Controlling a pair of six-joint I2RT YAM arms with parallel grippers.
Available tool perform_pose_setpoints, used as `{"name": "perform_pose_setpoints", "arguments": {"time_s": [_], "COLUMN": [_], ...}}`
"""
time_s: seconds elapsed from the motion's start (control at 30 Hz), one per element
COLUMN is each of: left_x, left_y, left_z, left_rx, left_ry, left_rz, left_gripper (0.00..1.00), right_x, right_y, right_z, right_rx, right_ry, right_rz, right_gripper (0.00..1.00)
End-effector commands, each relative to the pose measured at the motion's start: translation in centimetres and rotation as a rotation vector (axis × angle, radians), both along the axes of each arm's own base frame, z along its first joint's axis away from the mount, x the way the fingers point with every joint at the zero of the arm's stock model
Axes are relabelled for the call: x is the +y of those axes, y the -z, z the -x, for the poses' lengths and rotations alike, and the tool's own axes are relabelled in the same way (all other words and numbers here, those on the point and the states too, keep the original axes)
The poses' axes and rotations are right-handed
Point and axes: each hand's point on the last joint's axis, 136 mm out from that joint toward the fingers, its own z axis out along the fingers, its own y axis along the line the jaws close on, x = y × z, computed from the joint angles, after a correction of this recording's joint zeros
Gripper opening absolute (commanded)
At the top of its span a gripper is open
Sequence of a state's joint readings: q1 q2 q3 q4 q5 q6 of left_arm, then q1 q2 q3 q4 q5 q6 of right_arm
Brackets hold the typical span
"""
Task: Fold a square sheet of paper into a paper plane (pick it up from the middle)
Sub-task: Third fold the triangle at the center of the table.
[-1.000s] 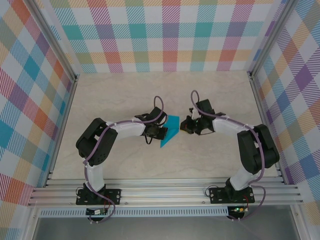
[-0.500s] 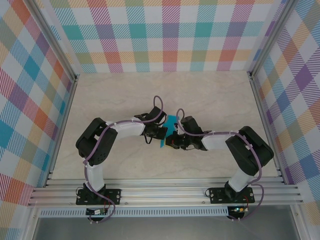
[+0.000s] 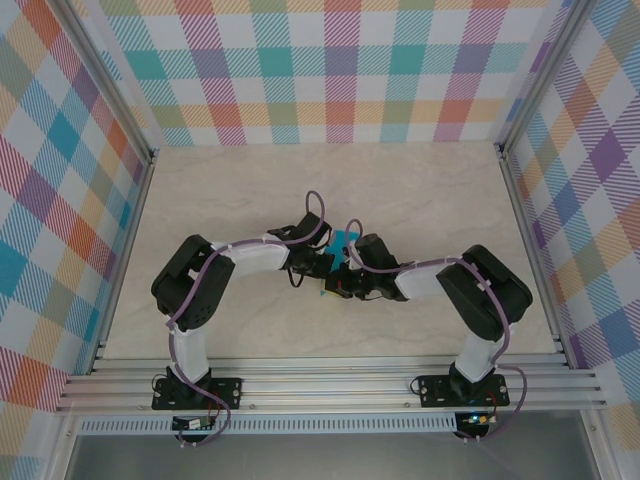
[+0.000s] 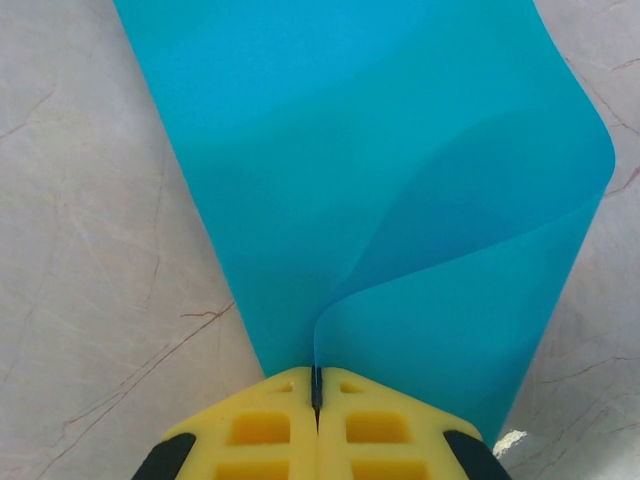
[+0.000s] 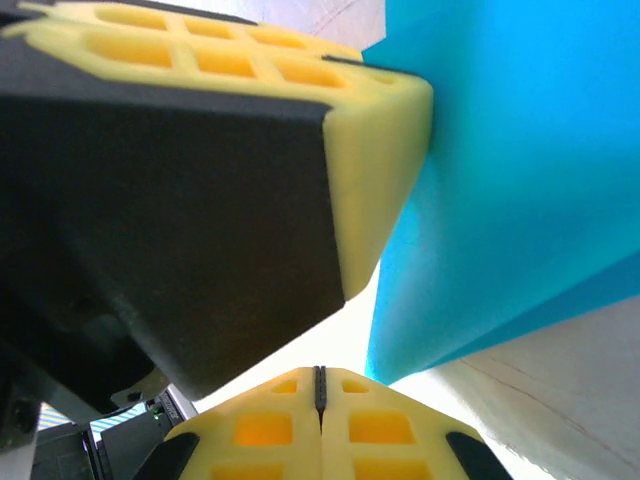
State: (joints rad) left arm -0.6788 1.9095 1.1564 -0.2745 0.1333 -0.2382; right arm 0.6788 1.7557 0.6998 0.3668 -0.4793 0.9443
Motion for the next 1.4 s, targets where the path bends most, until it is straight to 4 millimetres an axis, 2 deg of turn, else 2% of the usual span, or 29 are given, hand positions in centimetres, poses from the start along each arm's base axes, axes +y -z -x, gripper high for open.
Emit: {"name": "perform_pose_setpoints", "arguments": {"time_s": [0.0,0.23,0.5,0.6,0.8,0.9,1.3,1.37], "left_x": [1.9,1.8,1.9,1.9,2.0,2.1,2.2,2.3], "left_y": [4.4,4.6,5.0,5.0,5.1,5.1,5.1,5.1], "left_z": [1.5,1.4,1.5,1.5,1.7,1.7,1.7,1.7], "left_rx": [0.093,0.100,0.111,0.111,0.116,0.115,0.117,0.115], "left_ry": [0.001,0.004,0.004,0.003,0.003,0.004,-0.001,-0.001], "left_rz": [-0.091,-0.087,-0.091,-0.090,-0.094,-0.093,-0.097,-0.096], "left_gripper": [0.00,0.00,0.00,0.00,0.00,0.00,0.00,0.00], "right_x": [0.8,1.0,0.1,-0.2,0.1,0.4,0.5,0.3], "right_y": [0.0,0.5,2.6,2.0,-0.5,-0.9,2.3,2.1], "right_z": [-0.5,-0.5,-0.1,-0.1,-0.2,-0.3,-0.6,-0.6], "right_rx": [-0.012,-0.007,0.013,0.000,-0.055,-0.062,-0.019,-0.025], "right_ry": [-0.004,-0.008,-0.008,-0.005,-0.010,-0.014,-0.018,-0.018], "right_rz": [-0.017,-0.009,0.077,0.084,0.036,0.010,0.089,0.096], "right_gripper": [0.00,0.00,0.00,0.00,0.00,0.00,0.00,0.00]}}
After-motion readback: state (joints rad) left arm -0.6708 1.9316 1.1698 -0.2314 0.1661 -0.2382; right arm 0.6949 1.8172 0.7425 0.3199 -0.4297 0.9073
